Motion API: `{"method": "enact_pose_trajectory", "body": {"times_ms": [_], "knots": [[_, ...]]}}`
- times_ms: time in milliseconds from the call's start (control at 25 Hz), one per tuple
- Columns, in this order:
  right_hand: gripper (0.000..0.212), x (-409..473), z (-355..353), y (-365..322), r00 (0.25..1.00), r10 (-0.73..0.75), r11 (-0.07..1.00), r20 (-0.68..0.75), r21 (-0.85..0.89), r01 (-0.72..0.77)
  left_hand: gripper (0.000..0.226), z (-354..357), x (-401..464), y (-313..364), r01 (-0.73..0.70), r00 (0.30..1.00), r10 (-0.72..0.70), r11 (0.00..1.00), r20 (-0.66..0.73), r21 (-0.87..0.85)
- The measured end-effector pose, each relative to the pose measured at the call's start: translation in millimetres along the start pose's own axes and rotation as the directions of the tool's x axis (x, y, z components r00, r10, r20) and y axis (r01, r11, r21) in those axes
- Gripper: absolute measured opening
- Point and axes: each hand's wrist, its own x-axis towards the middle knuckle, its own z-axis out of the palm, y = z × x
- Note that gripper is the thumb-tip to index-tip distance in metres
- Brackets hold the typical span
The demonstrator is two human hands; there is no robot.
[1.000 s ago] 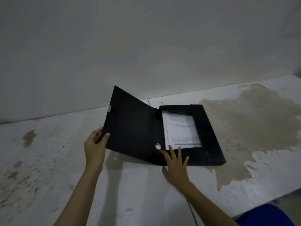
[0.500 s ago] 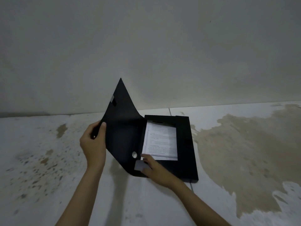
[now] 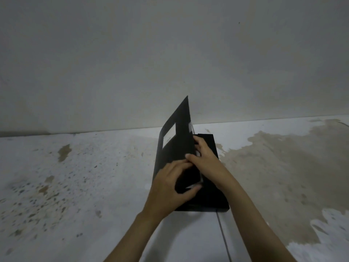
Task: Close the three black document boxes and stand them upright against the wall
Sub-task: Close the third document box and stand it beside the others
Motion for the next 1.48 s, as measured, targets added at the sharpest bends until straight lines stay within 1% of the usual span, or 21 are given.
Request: {"method": "enact_pose_trajectory", "body": {"times_ms": [40, 80, 160, 200, 240, 280, 400, 440, 560, 680, 760, 800, 840, 920, 960, 1000, 1080, 1120, 1280, 1400, 1480], "knots": [[0.051, -2.9, -5.7, 5.6, 1.000, 0.009, 1.000, -0.017, -0.007, -0.010, 0.050, 2.8, -2.8, -5.3, -0.018, 0.998, 0.016, 0.999, 0.058, 0.028], [0.052, -6.6, -12.2, 10.9, 0.999, 0.025, 1.000, -0.034, -0.004, -0.025, 0.048, 4.9, -5.1, -10.8, -0.002, 0.997, 0.000, 1.000, 0.078, 0.028], [0.051, -14.2, -25.3, 25.2, 0.995, 0.053, 0.998, -0.081, -0.010, -0.054, 0.044, 11.1, -8.9, -27.3, 0.111, 0.992, -0.111, 0.994, 0.061, -0.006], [0.052, -17.2, -31.5, 34.2, 0.992, 0.066, 0.998, -0.103, -0.011, -0.068, 0.045, 15.7, -10.2, -38.5, 0.186, 0.980, -0.185, 0.983, 0.074, 0.002], [0.052, -20.2, -37.1, 43.7, 0.989, 0.079, 0.997, -0.122, -0.008, -0.081, 0.051, 20.8, -12.1, -50.3, 0.251, 0.959, -0.255, 0.967, 0.125, 0.042], [0.052, -22.7, -41.7, 53.6, 0.985, 0.090, 0.996, -0.144, -0.007, -0.092, 0.060, 26.4, -14.5, -61.8, 0.288, 0.931, -0.303, 0.952, 0.203, 0.103], [0.051, -28.6, -51.8, 84.1, 0.970, 0.105, 0.991, -0.220, -0.055, -0.120, 0.098, 41.7, -20.8, -85.3, 0.259, 0.845, -0.347, 0.931, 0.407, 0.257], [0.051, -29.5, -53.3, 94.9, 0.964, 0.108, 0.988, -0.241, -0.085, -0.132, 0.104, 46.1, -22.0, -88.6, 0.245, 0.823, -0.354, 0.927, 0.444, 0.285], [0.047, -28.8, -50.2, 125.5, 0.946, 0.114, 0.976, -0.303, -0.141, -0.163, 0.108, 53.1, -22.4, -91.2, 0.199, 0.779, -0.362, 0.917, 0.512, 0.345], [0.045, -21.2, -42.9, 153.6, 0.921, 0.166, 0.936, -0.353, -0.236, -0.260, 0.111, 57.8, -23.1, -95.6, 0.157, 0.764, -0.370, 0.901, 0.528, 0.404], [0.045, -11.6, -40.4, 162.0, 0.912, 0.197, 0.922, -0.359, -0.248, -0.297, 0.113, 59.7, -21.9, -99.4, 0.149, 0.767, -0.372, 0.896, 0.524, 0.418], [0.049, -4.8, -39.6, 162.4, 0.912, 0.202, 0.917, -0.356, -0.258, -0.304, 0.112, 59.2, -19.5, -101.2, 0.156, 0.765, -0.375, 0.896, 0.523, 0.415], [0.056, 3.3, -38.7, 161.4, 0.912, 0.203, 0.905, -0.357, -0.286, -0.314, 0.105, 57.8, -16.0, -102.4, 0.170, 0.768, -0.381, 0.896, 0.515, 0.410], [0.069, 20.7, -35.7, 156.5, 0.919, 0.164, 0.857, -0.359, -0.409, -0.313, 0.078, 55.2, -7.5, -104.1, 0.175, 0.786, -0.385, 0.889, 0.484, 0.423], [0.072, 28.5, -33.2, 155.8, 0.924, 0.137, 0.821, -0.356, -0.481, -0.307, 0.066, 54.8, -3.3, -104.2, 0.167, 0.802, -0.379, 0.884, 0.461, 0.436], [0.074, 34.8, -30.5, 157.6, 0.926, 0.126, 0.769, -0.356, -0.554, -0.317, 0.062, 55.3, 1.0, -104.3, 0.160, 0.821, -0.367, 0.883, 0.437, 0.441], [0.078, 40.5, -26.7, 164.5, 0.925, 0.108, 0.644, -0.365, -0.683, -0.345, 0.074, 57.9, 8.3, -104.2, 0.160, 0.836, -0.354, 0.888, 0.419, 0.431], [0.080, 40.6, -26.5, 168.0, 0.923, 0.094, 0.604, -0.373, -0.716, -0.350, 0.080, 60.3, 10.6, -106.2, 0.168, 0.835, -0.358, 0.889, 0.418, 0.426], [0.084, 40.5, -27.1, 175.5, 0.910, 0.076, 0.598, -0.408, -0.712, -0.369, 0.105, 74.3, 12.6, -120.6, 0.255, 0.794, -0.436, 0.871, 0.424, 0.419], [0.084, 43.2, -25.4, 178.1, 0.914, 0.064, 0.582, -0.400, -0.729, -0.360, 0.103, 80.0, 11.1, -123.0, 0.245, 0.785, -0.469, 0.836, 0.406, 0.491], [0.083, 44.4, -27.5, 178.2, 0.920, 0.089, 0.578, -0.382, -0.732, -0.360, 0.105, 80.2, 13.6, -122.2, 0.257, 0.772, -0.483, 0.833, 0.414, 0.490]]}}
